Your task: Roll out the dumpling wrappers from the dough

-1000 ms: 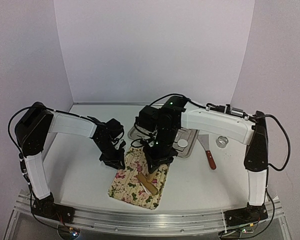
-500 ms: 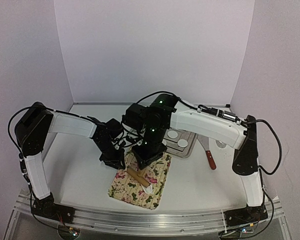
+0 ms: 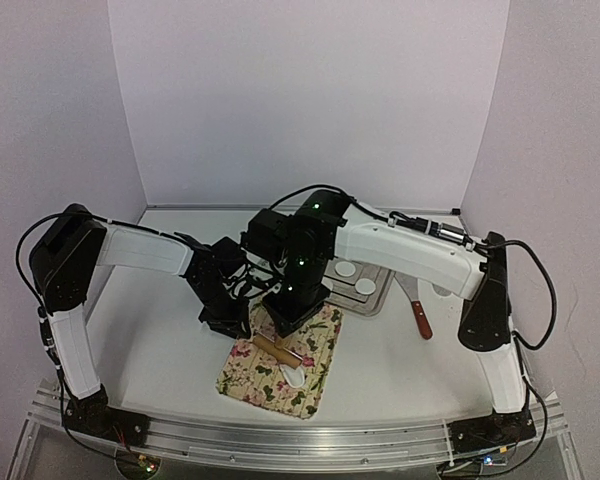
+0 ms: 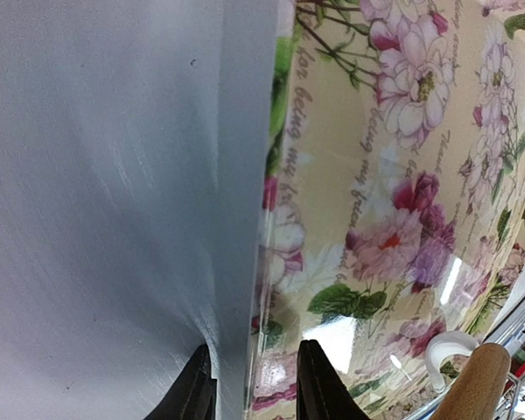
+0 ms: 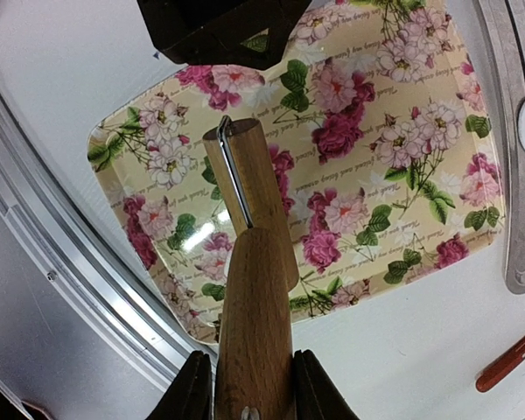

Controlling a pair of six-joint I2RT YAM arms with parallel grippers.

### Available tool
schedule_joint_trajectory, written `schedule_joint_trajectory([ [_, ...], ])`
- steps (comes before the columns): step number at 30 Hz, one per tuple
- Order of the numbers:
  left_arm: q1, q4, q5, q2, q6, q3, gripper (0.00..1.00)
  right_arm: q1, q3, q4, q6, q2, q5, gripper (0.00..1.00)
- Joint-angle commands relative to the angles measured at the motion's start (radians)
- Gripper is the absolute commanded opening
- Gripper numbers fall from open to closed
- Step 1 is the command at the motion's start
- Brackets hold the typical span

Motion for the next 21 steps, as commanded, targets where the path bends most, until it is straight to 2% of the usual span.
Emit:
schedule_joint_trajectory([
  [1, 0.002, -0.007, -0.014, -0.002, -0.004, -0.019, 0.42, 0.012, -0.012, -0.253, -0.038, -0.007, 0.008, 0.00],
  [21, 0.003, 0.001, -0.019, -0.002, -0.023, -0.032, 0.42, 0.043, -0.129, -0.250, -0.048, 0.025, 0.008, 0.00],
])
